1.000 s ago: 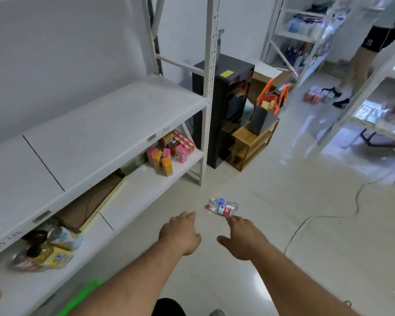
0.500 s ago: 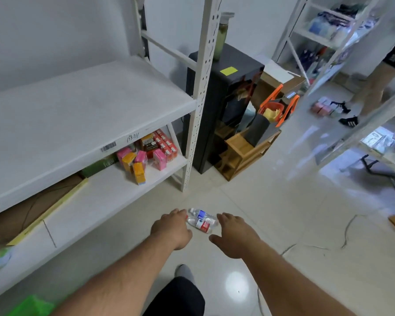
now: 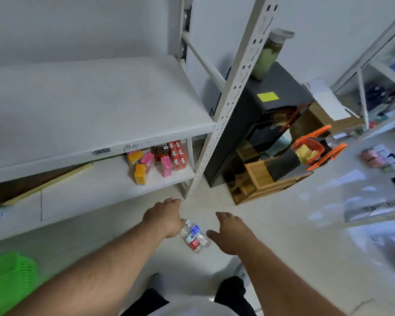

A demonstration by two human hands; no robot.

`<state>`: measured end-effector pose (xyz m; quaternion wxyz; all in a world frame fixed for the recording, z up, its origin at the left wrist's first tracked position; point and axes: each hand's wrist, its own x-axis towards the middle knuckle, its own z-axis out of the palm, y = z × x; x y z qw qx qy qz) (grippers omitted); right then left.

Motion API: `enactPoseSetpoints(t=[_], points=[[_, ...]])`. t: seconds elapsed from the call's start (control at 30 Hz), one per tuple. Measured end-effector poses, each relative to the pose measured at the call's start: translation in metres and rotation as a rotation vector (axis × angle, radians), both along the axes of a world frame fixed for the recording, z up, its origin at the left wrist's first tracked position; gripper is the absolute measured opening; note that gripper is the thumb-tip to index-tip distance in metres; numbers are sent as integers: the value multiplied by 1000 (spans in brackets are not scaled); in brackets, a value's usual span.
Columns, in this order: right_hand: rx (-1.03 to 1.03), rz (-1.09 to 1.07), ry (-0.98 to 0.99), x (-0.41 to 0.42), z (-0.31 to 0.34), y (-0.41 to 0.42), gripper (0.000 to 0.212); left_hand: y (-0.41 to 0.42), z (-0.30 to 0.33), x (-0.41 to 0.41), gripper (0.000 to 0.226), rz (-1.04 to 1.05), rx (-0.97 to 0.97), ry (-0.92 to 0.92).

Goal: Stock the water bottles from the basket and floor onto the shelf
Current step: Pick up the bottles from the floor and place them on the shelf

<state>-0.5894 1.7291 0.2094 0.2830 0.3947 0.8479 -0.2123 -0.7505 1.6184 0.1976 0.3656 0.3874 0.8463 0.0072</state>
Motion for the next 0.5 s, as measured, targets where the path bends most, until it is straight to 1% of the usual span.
enactPoseSetpoints(t=[0.07, 0.13, 0.3, 0.5], points=[[-23, 67, -9, -4, -12, 24, 72, 7, -10, 3, 73, 100, -28, -17], [-41, 114, -4, -6, -20, 39, 69, 8, -18, 6, 74, 152, -68, -25], [-113, 321, -27, -10, -48, 117, 64, 42, -47, 42, 73, 389, -167, -94], [-208, 479, -117, -17, -88, 178, 63, 78, -101, 80, 73, 669, -174, -190]])
